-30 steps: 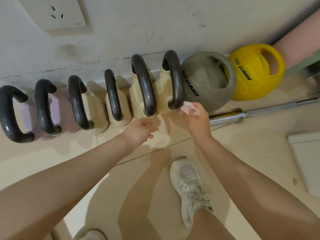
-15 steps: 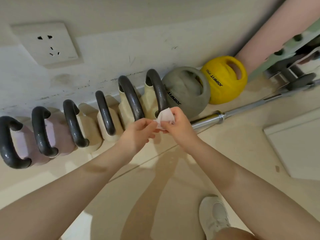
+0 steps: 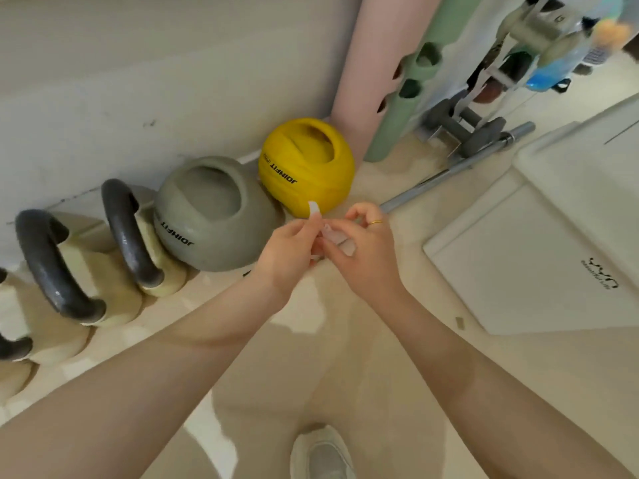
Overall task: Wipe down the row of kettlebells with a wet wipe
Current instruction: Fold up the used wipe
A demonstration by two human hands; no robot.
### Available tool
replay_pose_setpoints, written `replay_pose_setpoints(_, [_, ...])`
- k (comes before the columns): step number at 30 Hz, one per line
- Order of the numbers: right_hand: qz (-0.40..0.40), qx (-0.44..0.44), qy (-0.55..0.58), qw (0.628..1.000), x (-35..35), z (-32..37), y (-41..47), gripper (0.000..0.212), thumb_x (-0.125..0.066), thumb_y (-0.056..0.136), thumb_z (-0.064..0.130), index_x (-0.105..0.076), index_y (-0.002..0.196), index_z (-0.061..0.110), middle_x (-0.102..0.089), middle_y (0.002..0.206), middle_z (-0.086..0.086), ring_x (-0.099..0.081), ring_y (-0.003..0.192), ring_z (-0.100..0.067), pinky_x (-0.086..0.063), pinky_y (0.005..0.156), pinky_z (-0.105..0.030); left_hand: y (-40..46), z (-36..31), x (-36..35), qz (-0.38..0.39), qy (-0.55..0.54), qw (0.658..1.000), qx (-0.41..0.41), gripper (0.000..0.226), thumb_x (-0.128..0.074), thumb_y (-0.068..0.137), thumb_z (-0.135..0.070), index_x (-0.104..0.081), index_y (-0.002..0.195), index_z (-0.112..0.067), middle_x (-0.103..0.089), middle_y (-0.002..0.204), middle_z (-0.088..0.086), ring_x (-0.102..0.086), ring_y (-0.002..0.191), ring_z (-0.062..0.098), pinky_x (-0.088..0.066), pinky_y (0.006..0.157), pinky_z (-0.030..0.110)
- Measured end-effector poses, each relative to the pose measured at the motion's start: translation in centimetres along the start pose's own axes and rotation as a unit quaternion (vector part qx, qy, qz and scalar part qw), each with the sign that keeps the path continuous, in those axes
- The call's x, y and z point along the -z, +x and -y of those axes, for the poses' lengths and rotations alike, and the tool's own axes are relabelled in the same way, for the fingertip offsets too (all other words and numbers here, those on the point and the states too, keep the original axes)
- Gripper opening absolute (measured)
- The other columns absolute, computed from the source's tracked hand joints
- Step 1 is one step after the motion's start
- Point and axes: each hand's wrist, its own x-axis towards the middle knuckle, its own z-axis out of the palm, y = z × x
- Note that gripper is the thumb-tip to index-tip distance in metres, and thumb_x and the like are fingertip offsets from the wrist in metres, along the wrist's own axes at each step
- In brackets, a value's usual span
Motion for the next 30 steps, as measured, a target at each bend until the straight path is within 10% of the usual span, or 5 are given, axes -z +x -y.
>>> replay_pose_setpoints(7, [-0.085,-0.119,0.143,0.979,10.6,-7.7,0.4,0.027,-0.059,0.087,0.008,-0.054,0.112,0.016,-0.063,0.082,0.006,-0.06,0.063,-0.004,-0.045,0.063,-0.015,2.7,-4.5,-13.5,0.07,0.036,0.993,-0.084,0.019,-0.06,0.086,-0.009,-0.054,0.069,-0.014,-0.06,0.048,-0.01,-0.052,0.048,0.001,-0.041,0.051,0.013])
replay_pose_setpoints(17, [-0.382,-0.143,0.054,0.911,26.8,-15.3,2.7,0.019,-0.049,0.086,0.005,-0.065,0.093,0.012,-0.06,0.092,0.0,-0.063,0.078,-0.018,-0.046,0.072,-0.017,2.6,-12.9,-28.5,0.182,0.155,0.946,-0.22,0.02,-0.05,0.092,-0.014,-0.062,0.106,-0.021,-0.058,0.093,-0.016,-0.051,0.072,-0.004,-0.038,0.055,-0.001])
replay_pose_setpoints(21, [-0.269,-0.216,-0.114,0.932,29.2,-18.7,3.4,0.023,-0.044,0.088,0.006,-0.066,0.094,0.006,-0.06,0.096,-0.012,-0.056,0.083,-0.025,-0.036,0.071,-0.022,3.6,-12.9,-30.9,0.192,0.19,0.942,-0.2,0.018,-0.049,0.091,-0.014,-0.062,0.095,-0.026,-0.057,0.087,-0.014,-0.051,0.069,0.004,-0.041,0.053,0.005])
replay_pose_setpoints(25, [-0.102,-0.274,-0.233,0.928,28.6,-20.2,3.1,0.042,-0.032,0.09,0.027,-0.04,0.053,0.01,-0.039,0.062,-0.007,-0.049,0.078,-0.036,-0.031,0.065,-0.037,4.2,-11.3,-31.5,0.192,0.204,0.944,-0.177,0.021,-0.048,0.09,-0.014,-0.06,0.087,-0.03,-0.058,0.087,-0.015,-0.055,0.08,0.015,-0.05,0.072,0.028])
replay_pose_setpoints(30, [-0.201,-0.193,-0.298,0.913,27.3,-18.5,2.7,0.041,-0.039,0.09,0.036,-0.066,0.084,0.006,-0.06,0.091,-0.016,-0.054,0.082,-0.037,-0.035,0.068,-0.036,4.9,-10.1,-29.4,0.167,0.205,0.946,-0.187,0.022,-0.047,0.09,-0.009,-0.061,0.095,-0.025,-0.058,0.091,-0.021,-0.059,0.086,0.003,-0.049,0.078,0.019])
